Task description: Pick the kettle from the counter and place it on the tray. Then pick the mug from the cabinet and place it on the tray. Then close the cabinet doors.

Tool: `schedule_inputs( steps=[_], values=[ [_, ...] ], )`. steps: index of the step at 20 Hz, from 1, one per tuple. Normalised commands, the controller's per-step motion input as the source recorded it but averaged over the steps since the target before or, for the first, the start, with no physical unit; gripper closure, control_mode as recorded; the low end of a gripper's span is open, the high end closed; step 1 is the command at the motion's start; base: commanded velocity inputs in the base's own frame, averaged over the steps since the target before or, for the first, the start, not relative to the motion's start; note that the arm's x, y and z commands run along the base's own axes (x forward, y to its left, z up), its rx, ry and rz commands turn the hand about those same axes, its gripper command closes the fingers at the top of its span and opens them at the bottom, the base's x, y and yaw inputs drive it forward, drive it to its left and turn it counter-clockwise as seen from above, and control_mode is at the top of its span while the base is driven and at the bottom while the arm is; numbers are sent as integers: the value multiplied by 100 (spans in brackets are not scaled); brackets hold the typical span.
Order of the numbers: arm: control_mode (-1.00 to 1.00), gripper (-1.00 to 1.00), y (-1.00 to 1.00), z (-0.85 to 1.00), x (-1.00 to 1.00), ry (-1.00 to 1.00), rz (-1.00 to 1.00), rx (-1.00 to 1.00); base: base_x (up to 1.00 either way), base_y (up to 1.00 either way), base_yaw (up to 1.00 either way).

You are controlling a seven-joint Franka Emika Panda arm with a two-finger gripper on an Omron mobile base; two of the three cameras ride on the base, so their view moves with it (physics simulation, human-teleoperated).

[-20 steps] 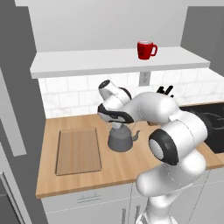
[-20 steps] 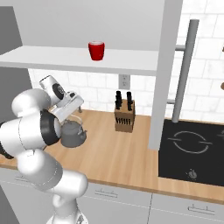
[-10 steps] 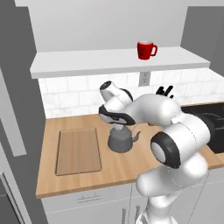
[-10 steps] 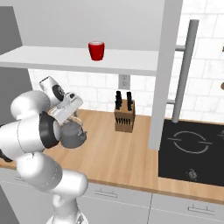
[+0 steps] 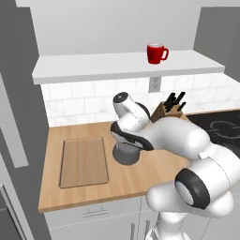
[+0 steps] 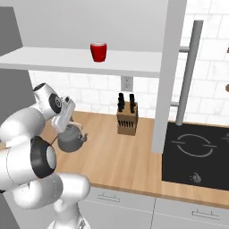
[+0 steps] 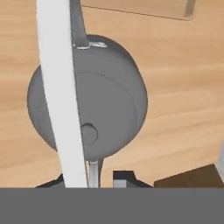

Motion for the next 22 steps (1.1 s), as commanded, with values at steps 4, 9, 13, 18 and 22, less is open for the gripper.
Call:
schedule_inputs(
  steps=[4, 9, 13, 18, 22],
  values=[
    [-100, 100, 0, 26, -51, 2, 41, -11, 0, 0, 0],
    [-100, 100, 8, 38, -55, 0, 40, -22, 0, 0, 0],
    [-100, 100, 26, 49, -25, 15, 33, -26, 0, 0, 0],
    [-100, 100, 24, 31, -26, 18, 30, -28, 0, 0, 0],
    [-100, 100, 47, 28, -8, 2, 43, -19, 0, 0, 0]
  ],
)
